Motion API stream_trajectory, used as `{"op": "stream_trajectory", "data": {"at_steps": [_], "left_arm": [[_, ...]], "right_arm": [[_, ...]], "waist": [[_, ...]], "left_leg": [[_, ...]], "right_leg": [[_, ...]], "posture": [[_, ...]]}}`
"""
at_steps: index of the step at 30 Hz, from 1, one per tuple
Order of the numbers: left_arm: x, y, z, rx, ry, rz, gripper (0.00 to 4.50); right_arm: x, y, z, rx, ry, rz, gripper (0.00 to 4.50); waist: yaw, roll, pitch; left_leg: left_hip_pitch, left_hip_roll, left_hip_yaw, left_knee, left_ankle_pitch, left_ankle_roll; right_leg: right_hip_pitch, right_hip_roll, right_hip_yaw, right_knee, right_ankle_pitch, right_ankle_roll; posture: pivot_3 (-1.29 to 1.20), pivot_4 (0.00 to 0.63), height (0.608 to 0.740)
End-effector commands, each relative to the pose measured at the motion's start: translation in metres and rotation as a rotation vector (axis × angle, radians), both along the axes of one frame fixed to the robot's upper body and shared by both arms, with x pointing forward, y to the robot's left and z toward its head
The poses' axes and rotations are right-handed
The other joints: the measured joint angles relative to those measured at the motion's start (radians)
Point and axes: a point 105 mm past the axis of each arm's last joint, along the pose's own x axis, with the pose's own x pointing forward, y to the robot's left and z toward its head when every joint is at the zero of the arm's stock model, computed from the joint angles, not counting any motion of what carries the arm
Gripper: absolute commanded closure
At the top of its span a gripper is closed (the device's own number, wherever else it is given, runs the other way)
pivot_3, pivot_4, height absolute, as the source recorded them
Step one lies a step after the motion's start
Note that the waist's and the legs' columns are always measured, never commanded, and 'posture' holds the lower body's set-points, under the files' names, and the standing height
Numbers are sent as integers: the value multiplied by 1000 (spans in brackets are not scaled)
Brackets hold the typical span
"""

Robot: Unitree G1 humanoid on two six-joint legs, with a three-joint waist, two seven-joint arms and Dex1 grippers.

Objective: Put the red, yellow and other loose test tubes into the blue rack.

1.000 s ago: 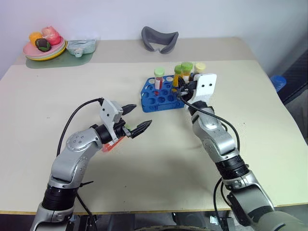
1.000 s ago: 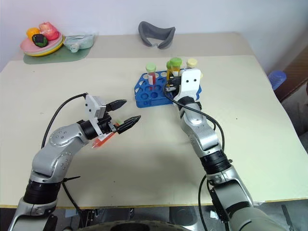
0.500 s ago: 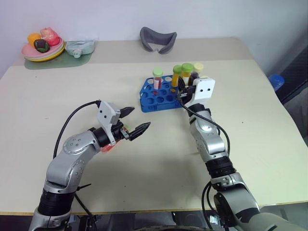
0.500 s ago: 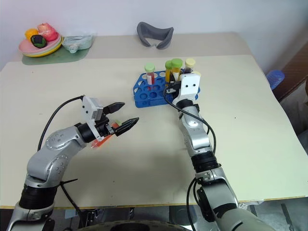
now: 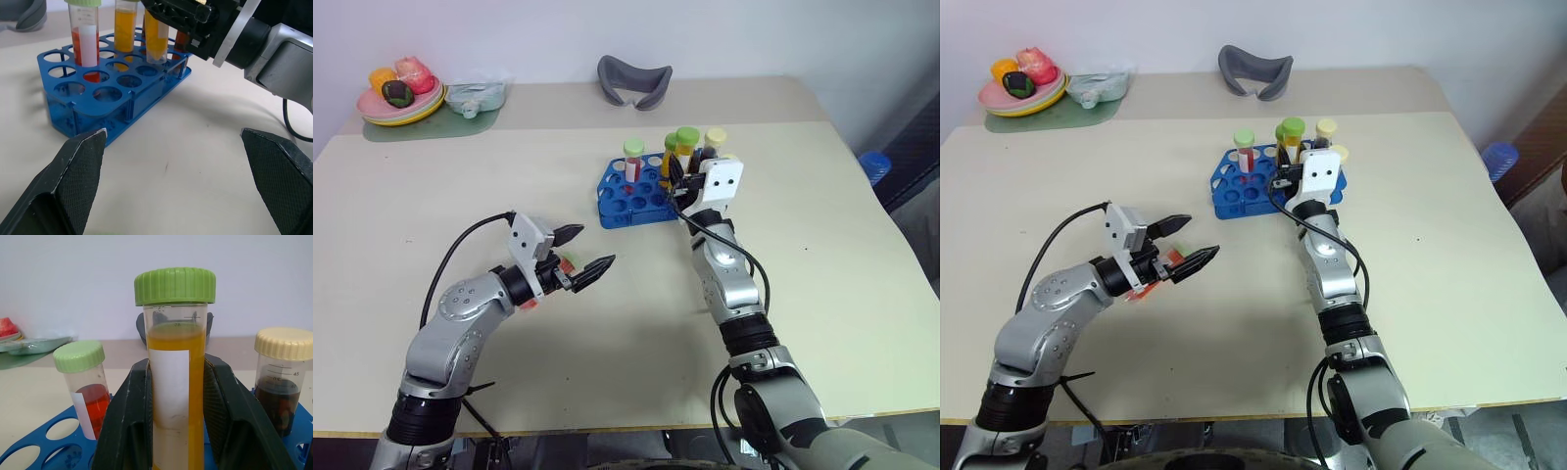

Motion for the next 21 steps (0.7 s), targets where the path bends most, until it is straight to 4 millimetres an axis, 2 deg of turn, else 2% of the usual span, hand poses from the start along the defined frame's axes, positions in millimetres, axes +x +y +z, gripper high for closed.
{"op": "stream_trajectory", "data": {"at_steps": [1,21], "left_arm": [[-2,4,7,-2,-43,7,0],[-2,5,8,3,-48,7,0]], "right_arm": [[-6,0,6,8,-33,7,3680],[-1,-3,4,8,-35,-18,3680]], "waist": [[0,0,0],[0,0,0]], "left_leg": [[0,0,0,0,0,0],[0,0,0,0,0,-1]], "right_leg": [[0,0,0,0,0,0],[0,0,0,1,0,0]], "posture": [[0,150,740],[0,150,740]]}}
